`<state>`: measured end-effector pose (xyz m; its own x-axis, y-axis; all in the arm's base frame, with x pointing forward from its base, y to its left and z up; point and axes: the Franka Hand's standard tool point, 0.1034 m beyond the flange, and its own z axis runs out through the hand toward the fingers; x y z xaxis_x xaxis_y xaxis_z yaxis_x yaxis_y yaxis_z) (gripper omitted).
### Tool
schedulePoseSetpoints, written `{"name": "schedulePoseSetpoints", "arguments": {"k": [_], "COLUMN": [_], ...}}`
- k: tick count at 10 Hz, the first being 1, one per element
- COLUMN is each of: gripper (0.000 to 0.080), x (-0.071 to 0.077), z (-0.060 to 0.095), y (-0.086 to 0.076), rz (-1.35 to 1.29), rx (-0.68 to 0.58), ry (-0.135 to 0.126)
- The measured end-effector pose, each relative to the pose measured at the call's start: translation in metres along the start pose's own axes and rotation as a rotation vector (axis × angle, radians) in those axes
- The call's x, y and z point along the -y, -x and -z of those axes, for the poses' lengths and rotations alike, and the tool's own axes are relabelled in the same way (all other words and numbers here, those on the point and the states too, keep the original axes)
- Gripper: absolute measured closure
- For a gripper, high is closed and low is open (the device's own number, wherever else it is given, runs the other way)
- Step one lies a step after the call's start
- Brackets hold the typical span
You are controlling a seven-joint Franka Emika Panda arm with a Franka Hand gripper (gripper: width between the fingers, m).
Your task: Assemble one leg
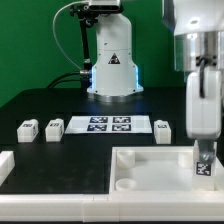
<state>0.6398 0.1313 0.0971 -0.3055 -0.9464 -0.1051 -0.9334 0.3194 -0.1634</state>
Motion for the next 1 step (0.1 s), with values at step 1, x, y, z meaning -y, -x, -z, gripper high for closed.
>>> {"name": "schedulePoseSetpoints", "arguments": {"k": [1], "gripper": [0.0151], "x": [0.0042], "z": [0.0033], "y": [0.0004], "rz": [-0.007], "rx": [0.010], "ry": [-0.001]}}
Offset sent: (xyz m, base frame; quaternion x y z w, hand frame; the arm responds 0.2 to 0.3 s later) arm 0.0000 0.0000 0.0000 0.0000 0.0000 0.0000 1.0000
